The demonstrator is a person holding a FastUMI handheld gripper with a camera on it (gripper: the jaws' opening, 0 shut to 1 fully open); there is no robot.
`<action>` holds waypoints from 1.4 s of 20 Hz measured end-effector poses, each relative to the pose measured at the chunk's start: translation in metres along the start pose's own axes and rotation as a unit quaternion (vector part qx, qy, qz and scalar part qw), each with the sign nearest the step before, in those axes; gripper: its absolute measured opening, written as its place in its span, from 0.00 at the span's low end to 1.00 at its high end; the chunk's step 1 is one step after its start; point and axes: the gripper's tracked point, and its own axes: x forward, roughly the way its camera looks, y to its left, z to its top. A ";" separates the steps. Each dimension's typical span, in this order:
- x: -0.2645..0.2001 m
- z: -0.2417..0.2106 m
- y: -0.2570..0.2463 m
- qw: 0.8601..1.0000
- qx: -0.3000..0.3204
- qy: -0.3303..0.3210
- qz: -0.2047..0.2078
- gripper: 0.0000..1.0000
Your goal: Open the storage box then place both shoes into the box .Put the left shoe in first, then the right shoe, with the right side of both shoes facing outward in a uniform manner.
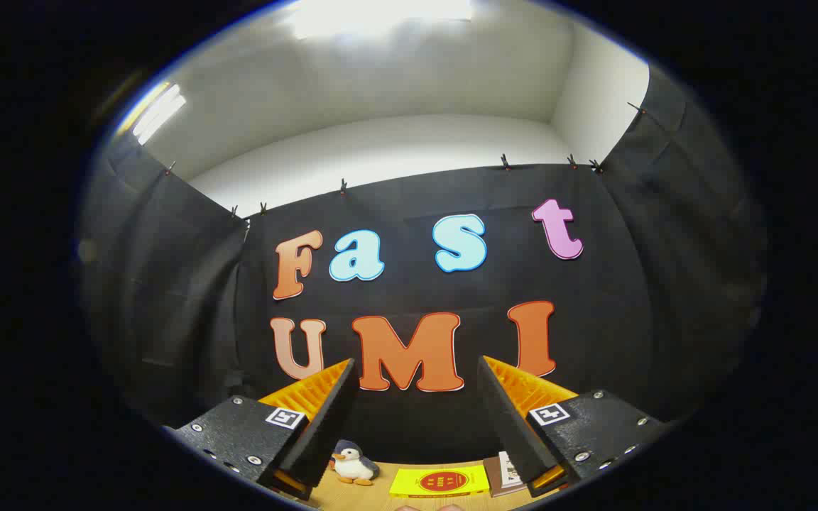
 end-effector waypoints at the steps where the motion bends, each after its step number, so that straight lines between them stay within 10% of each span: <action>1: 0.002 -0.001 0.001 1.000 0.000 0.003 0.001 0.99; 19: -0.002 0.004 -0.003 1.000 -0.018 0.004 -0.007 0.99; 28: -0.039 -0.086 0.064 0.988 0.021 0.135 0.078 0.99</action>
